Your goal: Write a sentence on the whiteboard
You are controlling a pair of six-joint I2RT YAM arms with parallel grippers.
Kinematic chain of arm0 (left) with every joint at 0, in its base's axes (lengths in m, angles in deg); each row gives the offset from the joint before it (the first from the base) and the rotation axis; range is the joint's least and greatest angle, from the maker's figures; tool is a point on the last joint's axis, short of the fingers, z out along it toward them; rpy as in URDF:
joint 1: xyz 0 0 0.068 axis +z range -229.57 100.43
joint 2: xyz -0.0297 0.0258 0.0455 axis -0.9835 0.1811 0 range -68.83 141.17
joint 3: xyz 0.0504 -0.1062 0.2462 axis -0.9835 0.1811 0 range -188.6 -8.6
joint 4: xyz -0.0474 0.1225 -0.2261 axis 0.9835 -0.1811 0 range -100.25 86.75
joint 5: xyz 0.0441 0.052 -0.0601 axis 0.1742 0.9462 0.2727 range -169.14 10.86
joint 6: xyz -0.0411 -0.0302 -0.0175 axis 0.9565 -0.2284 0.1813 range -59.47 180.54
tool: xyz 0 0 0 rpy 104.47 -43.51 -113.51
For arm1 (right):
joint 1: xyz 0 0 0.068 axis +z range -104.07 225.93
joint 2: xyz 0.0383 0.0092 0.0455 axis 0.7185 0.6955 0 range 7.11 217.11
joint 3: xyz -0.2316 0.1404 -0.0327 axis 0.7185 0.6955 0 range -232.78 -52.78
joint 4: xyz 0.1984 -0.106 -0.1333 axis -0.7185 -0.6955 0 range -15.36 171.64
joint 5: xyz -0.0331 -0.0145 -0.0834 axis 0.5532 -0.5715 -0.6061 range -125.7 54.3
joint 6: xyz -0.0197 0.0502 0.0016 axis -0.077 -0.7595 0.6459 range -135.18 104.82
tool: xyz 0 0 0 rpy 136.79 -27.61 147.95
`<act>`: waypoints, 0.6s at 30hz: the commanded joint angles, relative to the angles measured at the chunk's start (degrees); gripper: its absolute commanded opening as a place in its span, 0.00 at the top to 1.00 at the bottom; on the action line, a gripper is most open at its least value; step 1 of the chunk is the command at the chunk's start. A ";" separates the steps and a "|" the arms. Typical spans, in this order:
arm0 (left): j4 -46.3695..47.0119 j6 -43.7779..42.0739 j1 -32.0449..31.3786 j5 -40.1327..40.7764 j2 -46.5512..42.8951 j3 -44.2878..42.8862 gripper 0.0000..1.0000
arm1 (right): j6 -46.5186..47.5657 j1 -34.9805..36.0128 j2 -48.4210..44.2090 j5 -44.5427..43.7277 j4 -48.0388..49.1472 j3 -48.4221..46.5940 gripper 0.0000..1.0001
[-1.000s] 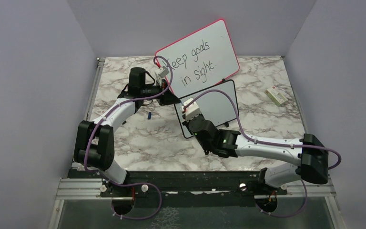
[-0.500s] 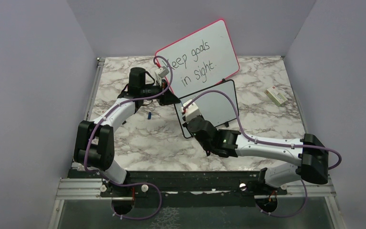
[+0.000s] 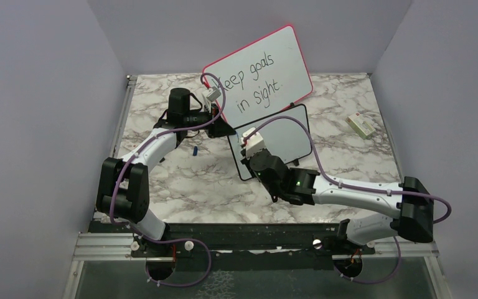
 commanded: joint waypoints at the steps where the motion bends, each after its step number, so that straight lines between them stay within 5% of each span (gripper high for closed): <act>1: -2.00 -0.98 -0.33 -1.50 -0.79 0.73 1.00 | 1.31 -0.09 -3.32 -0.18 5.85 1.42 1.00; 18: -2.00 -0.91 -0.33 -1.83 -0.52 0.59 1.00 | 4.54 -0.18 0.05 -4.55 14.35 2.22 0.99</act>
